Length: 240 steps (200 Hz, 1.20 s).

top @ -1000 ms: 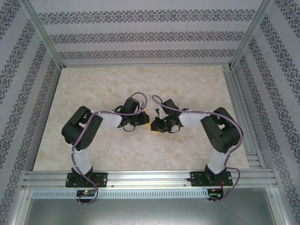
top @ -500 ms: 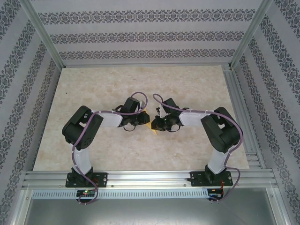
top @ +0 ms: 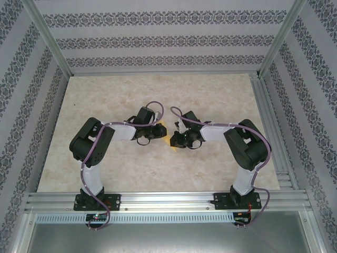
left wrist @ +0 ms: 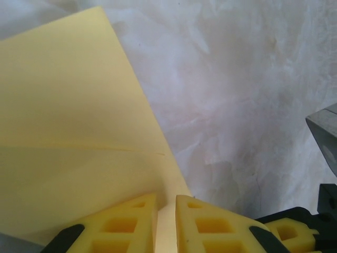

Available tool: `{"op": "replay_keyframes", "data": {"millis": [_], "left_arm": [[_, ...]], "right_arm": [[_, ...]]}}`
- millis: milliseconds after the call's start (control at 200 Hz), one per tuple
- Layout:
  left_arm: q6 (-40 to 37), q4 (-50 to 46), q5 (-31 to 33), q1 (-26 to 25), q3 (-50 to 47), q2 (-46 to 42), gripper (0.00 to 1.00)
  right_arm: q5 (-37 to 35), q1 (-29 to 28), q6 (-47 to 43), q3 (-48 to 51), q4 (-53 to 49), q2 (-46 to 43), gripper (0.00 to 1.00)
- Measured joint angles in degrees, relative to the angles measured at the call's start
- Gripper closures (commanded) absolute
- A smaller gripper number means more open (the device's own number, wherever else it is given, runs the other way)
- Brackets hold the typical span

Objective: Fold a paper plane with a square sheet of paper (pick it up from the middle)
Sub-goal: Fold the wing for the fifth time at the center of the table.

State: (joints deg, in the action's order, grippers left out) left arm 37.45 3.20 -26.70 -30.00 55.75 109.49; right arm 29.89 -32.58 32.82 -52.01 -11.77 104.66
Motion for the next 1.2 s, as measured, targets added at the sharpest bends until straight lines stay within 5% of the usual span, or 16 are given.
{"op": "replay_keyframes", "data": {"millis": [634, 1199], "left_arm": [[-4.66, -4.24, -14.23, 6.19, 5.66, 5.25, 0.79], [-8.48, -6.12, -4.04, 13.94, 11.67, 7.37, 0.80]], "right_arm": [[0.15, 0.13, -1.01, 0.09, 0.02, 0.15, 0.90], [0.37, 0.39, -1.07, 0.26, 0.37, 0.20, 0.90]]}}
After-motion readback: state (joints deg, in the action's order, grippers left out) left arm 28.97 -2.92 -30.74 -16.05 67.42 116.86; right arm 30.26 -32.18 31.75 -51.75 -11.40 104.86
